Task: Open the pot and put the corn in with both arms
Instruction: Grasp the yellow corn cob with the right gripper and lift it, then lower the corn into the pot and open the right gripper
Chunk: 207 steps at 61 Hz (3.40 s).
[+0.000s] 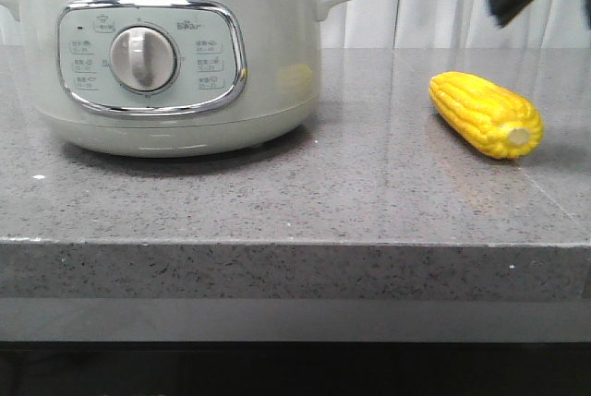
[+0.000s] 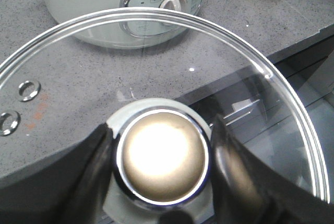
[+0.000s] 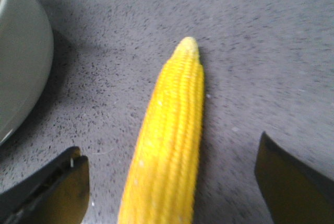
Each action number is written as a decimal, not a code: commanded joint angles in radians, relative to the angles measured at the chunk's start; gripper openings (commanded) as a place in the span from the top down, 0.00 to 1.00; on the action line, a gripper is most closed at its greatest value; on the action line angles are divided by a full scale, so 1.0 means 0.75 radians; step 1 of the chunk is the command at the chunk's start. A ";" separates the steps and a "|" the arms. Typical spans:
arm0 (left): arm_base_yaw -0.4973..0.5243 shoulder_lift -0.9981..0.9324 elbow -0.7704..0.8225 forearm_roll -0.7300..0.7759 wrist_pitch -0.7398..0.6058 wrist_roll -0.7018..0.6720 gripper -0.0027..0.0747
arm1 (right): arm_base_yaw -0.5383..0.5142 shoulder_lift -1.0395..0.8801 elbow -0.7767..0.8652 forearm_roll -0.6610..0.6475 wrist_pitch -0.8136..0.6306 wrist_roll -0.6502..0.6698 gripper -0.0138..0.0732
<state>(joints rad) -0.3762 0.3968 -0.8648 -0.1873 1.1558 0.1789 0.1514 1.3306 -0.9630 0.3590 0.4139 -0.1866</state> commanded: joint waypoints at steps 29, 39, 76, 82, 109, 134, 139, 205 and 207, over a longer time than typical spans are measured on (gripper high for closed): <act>-0.003 0.009 -0.042 -0.043 -0.168 -0.008 0.71 | 0.025 0.306 -0.223 0.028 0.080 -0.002 0.17; -0.003 0.009 -0.042 -0.054 -0.168 -0.008 0.71 | 0.025 0.306 -0.223 0.028 0.085 -0.002 0.45; -0.003 0.009 -0.042 -0.073 -0.168 -0.008 0.71 | 0.212 0.244 -0.817 0.025 0.158 -0.020 0.61; -0.003 0.009 -0.042 -0.073 -0.168 -0.008 0.71 | 0.338 0.321 -0.966 0.025 0.154 -0.040 0.61; -0.003 0.009 -0.042 -0.073 -0.168 -0.008 0.71 | 0.601 0.692 -1.192 0.024 0.266 -0.042 0.60; -0.003 0.009 -0.042 -0.073 -0.168 -0.008 0.71 | 0.601 0.694 -1.192 0.003 0.324 -0.042 0.22; -0.003 0.009 -0.042 -0.073 -0.168 -0.008 0.71 | 0.601 0.693 -1.192 0.003 0.324 -0.042 0.22; -0.003 0.009 -0.040 -0.073 -0.168 -0.008 0.71 | -0.010 -0.035 -0.697 -0.125 0.310 -0.042 0.92; -0.003 0.009 -0.040 -0.073 -0.168 -0.008 0.71 | -0.027 -0.081 -0.634 -0.126 0.275 -0.044 0.92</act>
<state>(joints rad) -0.3762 0.3968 -0.8648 -0.2085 1.1558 0.1789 0.1748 1.3929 -1.5283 0.2638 0.7535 -0.2079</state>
